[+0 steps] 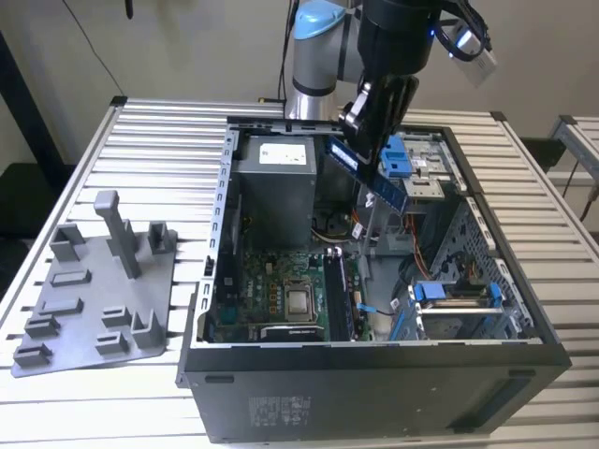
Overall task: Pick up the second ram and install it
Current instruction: 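Insert the second ram into the second slot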
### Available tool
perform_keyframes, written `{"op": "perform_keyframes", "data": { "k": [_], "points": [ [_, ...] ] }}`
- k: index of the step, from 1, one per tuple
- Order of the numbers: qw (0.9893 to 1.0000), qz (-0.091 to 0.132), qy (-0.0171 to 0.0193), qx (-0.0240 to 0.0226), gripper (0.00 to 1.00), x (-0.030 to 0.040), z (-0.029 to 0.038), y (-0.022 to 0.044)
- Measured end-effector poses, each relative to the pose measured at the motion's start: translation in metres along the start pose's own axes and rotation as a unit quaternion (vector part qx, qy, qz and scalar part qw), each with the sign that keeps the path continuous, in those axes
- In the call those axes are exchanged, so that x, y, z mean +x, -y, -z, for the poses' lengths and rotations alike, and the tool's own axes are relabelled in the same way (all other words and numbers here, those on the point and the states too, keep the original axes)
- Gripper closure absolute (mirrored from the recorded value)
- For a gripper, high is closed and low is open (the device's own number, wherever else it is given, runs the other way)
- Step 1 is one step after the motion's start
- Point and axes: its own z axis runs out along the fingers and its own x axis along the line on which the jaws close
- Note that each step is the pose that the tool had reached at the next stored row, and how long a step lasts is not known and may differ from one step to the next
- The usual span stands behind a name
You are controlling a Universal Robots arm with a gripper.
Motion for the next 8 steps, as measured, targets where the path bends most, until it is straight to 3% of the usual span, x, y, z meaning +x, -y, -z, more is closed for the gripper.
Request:
{"op": "perform_keyframes", "data": {
  "k": [8],
  "points": [
    [0.9987, -0.05, 0.0004, 0.0011, 0.86, 0.0, -0.0014, 0.0]
  ]
}}
